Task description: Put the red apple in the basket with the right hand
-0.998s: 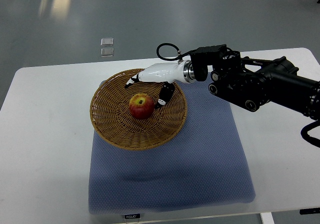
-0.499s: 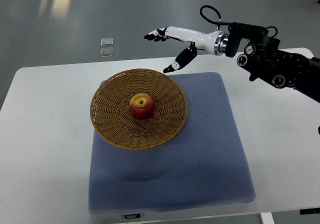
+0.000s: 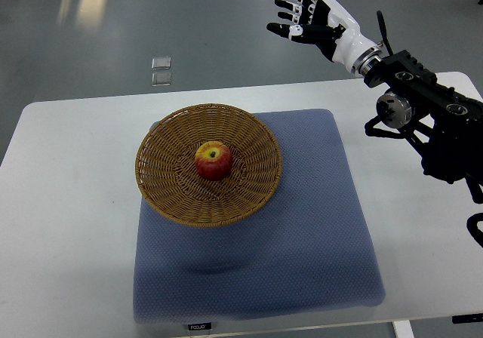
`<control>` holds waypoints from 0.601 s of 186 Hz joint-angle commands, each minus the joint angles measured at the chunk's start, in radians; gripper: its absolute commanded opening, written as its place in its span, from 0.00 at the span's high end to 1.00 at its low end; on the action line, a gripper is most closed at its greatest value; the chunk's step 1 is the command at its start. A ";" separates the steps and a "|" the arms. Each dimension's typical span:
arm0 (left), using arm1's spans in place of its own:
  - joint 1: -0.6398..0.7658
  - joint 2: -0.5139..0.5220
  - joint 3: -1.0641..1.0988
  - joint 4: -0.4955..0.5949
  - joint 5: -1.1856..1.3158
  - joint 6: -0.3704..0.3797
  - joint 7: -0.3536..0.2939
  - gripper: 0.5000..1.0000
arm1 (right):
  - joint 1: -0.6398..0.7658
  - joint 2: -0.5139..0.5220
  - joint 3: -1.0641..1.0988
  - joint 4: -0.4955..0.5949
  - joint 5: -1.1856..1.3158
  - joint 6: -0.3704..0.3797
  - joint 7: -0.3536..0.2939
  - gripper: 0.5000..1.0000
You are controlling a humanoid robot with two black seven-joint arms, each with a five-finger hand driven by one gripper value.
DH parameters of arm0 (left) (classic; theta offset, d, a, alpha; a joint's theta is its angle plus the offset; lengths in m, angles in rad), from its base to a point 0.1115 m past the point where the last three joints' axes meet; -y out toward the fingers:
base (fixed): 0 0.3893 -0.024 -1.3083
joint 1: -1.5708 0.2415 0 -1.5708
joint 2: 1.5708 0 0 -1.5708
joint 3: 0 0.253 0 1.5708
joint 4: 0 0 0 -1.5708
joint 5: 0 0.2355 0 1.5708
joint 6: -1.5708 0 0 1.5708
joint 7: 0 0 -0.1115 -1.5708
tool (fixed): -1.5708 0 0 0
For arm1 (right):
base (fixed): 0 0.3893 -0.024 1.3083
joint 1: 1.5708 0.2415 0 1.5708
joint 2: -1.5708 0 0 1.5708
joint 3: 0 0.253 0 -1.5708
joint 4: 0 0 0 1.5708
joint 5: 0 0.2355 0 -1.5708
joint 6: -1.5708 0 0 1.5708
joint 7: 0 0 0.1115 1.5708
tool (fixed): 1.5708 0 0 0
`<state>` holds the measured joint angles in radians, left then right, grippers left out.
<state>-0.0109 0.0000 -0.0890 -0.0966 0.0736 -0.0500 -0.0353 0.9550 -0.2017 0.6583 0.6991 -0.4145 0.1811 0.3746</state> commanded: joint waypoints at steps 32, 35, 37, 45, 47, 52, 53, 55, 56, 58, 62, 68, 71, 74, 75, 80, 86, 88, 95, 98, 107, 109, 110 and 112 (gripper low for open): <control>0.000 0.000 0.000 0.000 0.000 -0.001 0.000 0.00 | -0.062 0.039 0.014 -0.093 0.250 0.014 -0.009 0.16; 0.000 0.000 0.000 0.000 0.000 -0.001 0.000 0.00 | -0.062 0.039 0.014 -0.099 0.264 0.014 -0.011 0.16; 0.000 0.000 0.000 0.000 0.000 0.001 0.000 0.00 | -0.062 0.041 0.014 -0.104 0.270 0.014 -0.011 0.16; 0.000 0.000 0.000 0.000 0.000 -0.001 0.000 0.00 | -0.064 0.041 0.014 -0.110 0.293 0.014 -0.011 0.16; 0.000 0.000 0.000 0.000 0.000 -0.001 0.000 0.00 | -0.065 0.042 0.014 -0.112 0.303 0.014 -0.011 0.16; 0.000 0.000 0.000 0.000 0.000 -0.001 0.000 0.00 | -0.067 0.042 0.014 -0.115 0.333 0.014 -0.013 0.16; 0.000 0.000 0.000 0.000 0.000 -0.001 0.000 0.00 | -0.067 0.042 0.014 -0.115 0.333 0.014 -0.013 0.16; 0.000 0.000 0.000 0.000 0.000 -0.001 0.000 0.00 | -0.067 0.041 0.014 -0.116 0.347 0.014 -0.013 0.16; 0.000 0.000 0.000 0.000 0.000 0.001 0.000 0.00 | -0.067 0.041 0.014 -0.118 0.359 0.014 -0.013 0.16; 0.000 0.000 0.000 0.000 0.000 0.001 0.000 0.00 | -0.068 0.041 0.014 -0.119 0.374 0.014 -0.013 0.16; 0.000 0.000 0.000 0.000 0.000 0.001 0.000 0.00 | -0.073 0.041 0.014 -0.119 0.401 0.014 -0.013 0.16; 0.000 0.000 0.000 0.000 0.000 -0.001 0.000 0.00 | -0.081 0.039 0.014 -0.118 0.439 0.015 -0.014 0.16; 0.000 0.000 0.000 0.000 0.000 0.001 0.000 0.00 | -0.082 0.039 0.012 -0.118 0.451 0.015 -0.014 0.16; 0.000 0.000 0.000 0.000 0.000 -0.001 0.000 0.00 | -0.087 0.041 0.014 -0.118 0.471 0.014 -0.014 0.16; 0.000 0.000 0.000 0.000 0.000 -0.001 0.000 0.00 | -0.087 0.041 0.014 -0.118 0.471 0.014 -0.014 0.16; 0.000 0.000 0.000 0.000 0.000 0.001 0.000 0.00 | -0.091 0.042 0.012 -0.118 0.493 0.009 -0.013 0.16; 0.000 0.000 0.000 0.000 0.000 -0.001 0.000 0.00 | -0.094 0.047 0.012 -0.118 0.496 0.001 -0.011 0.16; 0.000 0.000 0.000 0.000 0.000 0.001 0.000 0.00 | -0.096 0.047 0.012 -0.118 0.496 0.000 -0.009 0.16; 0.000 0.000 0.000 0.000 0.002 0.001 0.000 0.00 | -0.098 0.047 0.012 -0.119 0.496 -0.002 -0.008 0.16; 0.000 0.000 0.000 0.000 0.002 0.001 0.000 0.00 | -0.098 0.047 0.012 -0.119 0.496 -0.002 -0.008 0.16; 0.000 0.000 0.000 0.000 0.000 -0.001 0.000 0.00 | -0.117 0.048 0.012 -0.119 0.490 -0.008 -0.002 0.16; 0.000 0.000 0.000 0.000 0.000 -0.001 0.000 0.00 | -0.117 0.048 0.012 -0.119 0.490 -0.008 -0.002 0.16; 0.000 0.000 0.000 0.000 0.000 -0.001 0.000 0.00 | -0.117 0.048 0.012 -0.119 0.490 -0.008 -0.002 0.16; 0.000 0.000 0.000 0.000 0.000 -0.001 0.000 0.00 | -0.117 0.048 0.012 -0.119 0.490 -0.008 -0.002 0.16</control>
<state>-0.0107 0.0000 -0.0890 -0.0966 0.0737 -0.0495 -0.0353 0.8551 -0.1559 0.6713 0.5806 0.0743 0.1810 0.3663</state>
